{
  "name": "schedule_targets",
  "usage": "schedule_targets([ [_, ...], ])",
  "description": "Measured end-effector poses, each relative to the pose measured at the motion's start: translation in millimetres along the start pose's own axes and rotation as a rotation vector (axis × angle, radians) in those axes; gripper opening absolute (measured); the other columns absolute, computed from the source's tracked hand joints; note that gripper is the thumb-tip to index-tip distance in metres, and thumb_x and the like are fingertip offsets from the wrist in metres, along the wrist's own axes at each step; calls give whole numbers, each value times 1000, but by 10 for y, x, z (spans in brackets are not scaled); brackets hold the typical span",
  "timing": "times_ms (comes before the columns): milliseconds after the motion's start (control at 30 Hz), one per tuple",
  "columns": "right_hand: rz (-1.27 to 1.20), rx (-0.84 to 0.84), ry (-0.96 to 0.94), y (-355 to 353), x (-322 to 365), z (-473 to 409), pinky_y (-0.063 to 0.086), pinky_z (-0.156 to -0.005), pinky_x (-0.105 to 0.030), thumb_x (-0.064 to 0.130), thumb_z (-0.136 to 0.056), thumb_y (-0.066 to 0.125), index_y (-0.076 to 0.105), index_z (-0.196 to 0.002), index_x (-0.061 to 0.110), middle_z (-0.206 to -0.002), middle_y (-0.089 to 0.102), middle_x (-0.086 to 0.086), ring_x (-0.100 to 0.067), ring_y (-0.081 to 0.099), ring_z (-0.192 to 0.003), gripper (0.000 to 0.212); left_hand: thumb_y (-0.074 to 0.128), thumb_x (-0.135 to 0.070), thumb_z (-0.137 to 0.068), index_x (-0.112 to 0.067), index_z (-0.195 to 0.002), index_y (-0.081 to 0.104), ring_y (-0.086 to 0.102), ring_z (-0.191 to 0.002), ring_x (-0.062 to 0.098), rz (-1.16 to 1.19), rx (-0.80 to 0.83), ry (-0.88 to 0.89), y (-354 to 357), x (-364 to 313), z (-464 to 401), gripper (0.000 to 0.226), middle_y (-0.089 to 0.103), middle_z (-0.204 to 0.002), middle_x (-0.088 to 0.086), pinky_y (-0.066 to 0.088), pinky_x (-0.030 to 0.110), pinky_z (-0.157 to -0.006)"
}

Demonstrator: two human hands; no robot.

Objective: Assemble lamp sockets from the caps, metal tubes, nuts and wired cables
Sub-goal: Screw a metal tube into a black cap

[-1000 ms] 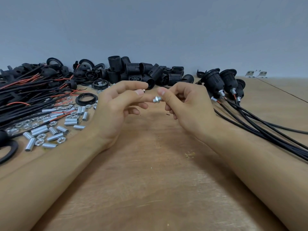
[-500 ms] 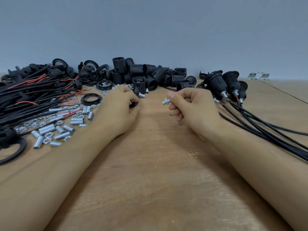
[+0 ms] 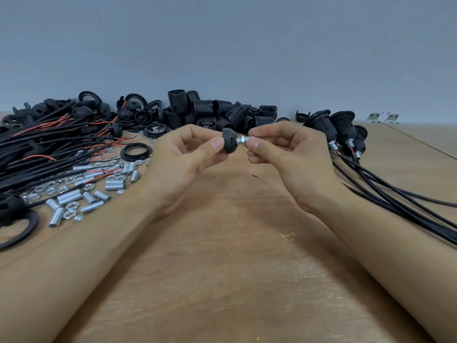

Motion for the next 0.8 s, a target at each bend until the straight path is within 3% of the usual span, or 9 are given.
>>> schedule_targets([
  [233, 243, 24, -157, 13, 91, 35, 59, -66, -28, 6, -83, 76, 74, -86, 15, -77, 73, 1, -15, 71, -67, 10, 66, -15, -81, -1, -94, 65, 71, -99, 39, 71, 62, -72, 28, 25, 24, 19, 73, -104, 21, 58, 36, -87],
  [367, 238, 73, -127, 18, 89, 30, 61, -64, -34, 7, -84, 76, 74, -87, 12, -74, 72, -5, -15, 70, -64, 6, 67, -11, -83, -2, -92, 66, 70, -102, 40, 48, 105, -42, 10, -5, 32, 13, 73, -103, 21, 57, 37, -89],
  [533, 185, 127, -104, 39, 80, 39, 60, -62, -29, 8, -85, 74, 72, -85, 15, -72, 71, -6, -16, 68, -62, 7, 69, -13, -82, -5, -90, 69, 69, -105, 40, 61, 142, -23, 9, -15, 51, 12, 74, -104, 18, 55, 38, -91],
  [700, 284, 154, -172, 71, 76, 64, 58, -59, -26, 16, -90, 70, 68, -84, 23, -71, 68, -6, -15, 67, -61, 10, 69, -20, -81, -8, -89, 69, 72, -94, 38, 80, 135, -91, -3, 14, 60, 15, 75, -100, 16, 59, 32, -78],
  [800, 327, 189, -246, 85, 104, 85, 58, -62, -24, 12, -92, 67, 67, -87, 15, -71, 66, -2, -14, 67, -66, 6, 70, -19, -80, -9, -84, 72, 72, -95, 39, 94, 146, -122, 13, 20, 72, 10, 74, -101, 19, 59, 31, -77],
])
Point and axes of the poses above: each hand's wrist, its own z-axis away from the middle knuckle, its own y-axis out of the palm, x = y × z, the point moved 6 cm from there along -z, towards the middle knuckle
